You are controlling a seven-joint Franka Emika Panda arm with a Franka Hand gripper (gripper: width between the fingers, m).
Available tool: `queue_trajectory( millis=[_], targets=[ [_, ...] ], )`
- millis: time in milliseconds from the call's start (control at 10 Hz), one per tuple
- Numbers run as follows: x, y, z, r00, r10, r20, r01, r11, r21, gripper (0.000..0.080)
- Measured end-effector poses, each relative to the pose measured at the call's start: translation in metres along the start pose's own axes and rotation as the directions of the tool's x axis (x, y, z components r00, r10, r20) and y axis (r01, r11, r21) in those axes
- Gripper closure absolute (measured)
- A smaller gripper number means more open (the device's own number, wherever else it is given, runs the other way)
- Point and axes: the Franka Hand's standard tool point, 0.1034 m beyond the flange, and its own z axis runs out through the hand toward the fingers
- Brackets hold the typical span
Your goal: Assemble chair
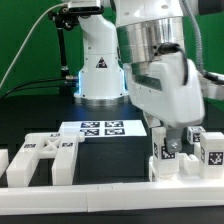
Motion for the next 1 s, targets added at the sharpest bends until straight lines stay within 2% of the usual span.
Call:
queue_trajectory(
  millis=[100,200,300,500,600,700,800,900,1000],
  targets=[
    [-0.0022,-0.0001,0.0006,0.984,-0.178,-0.003,0.178,0.984,-0.014,0.0192],
    [-0.0044,0.0007,-0.0002,0.961,-0.277,-0.003,0.277,0.961,-0.014,0.0158],
    [-0.0025,0.0042,-0.0026,0.931,-0.366,-0.016,0.366,0.931,-0.005,0.0152],
    [-0.0013,0.0057,-0.0014,0.889,-0.457,-0.016,0.457,0.890,-0.010,0.0151],
    [-0.0013,0.0063,-0.0005,0.812,-0.583,-0.021,0.582,0.813,-0.030,0.0151],
    [-0.0046,0.0063,0.0017,0.704,-0.710,-0.024,0.708,0.704,-0.061,0.0151],
    [-0.0087,0.0049,0.0037,0.569,-0.822,-0.018,0.819,0.568,-0.074,0.0151],
    [-0.0101,0.0036,0.0047,0.501,-0.865,-0.020,0.862,0.501,-0.075,0.0151],
    [-0.0088,0.0037,0.0044,0.560,-0.828,-0.025,0.826,0.560,-0.071,0.0151]
  ],
)
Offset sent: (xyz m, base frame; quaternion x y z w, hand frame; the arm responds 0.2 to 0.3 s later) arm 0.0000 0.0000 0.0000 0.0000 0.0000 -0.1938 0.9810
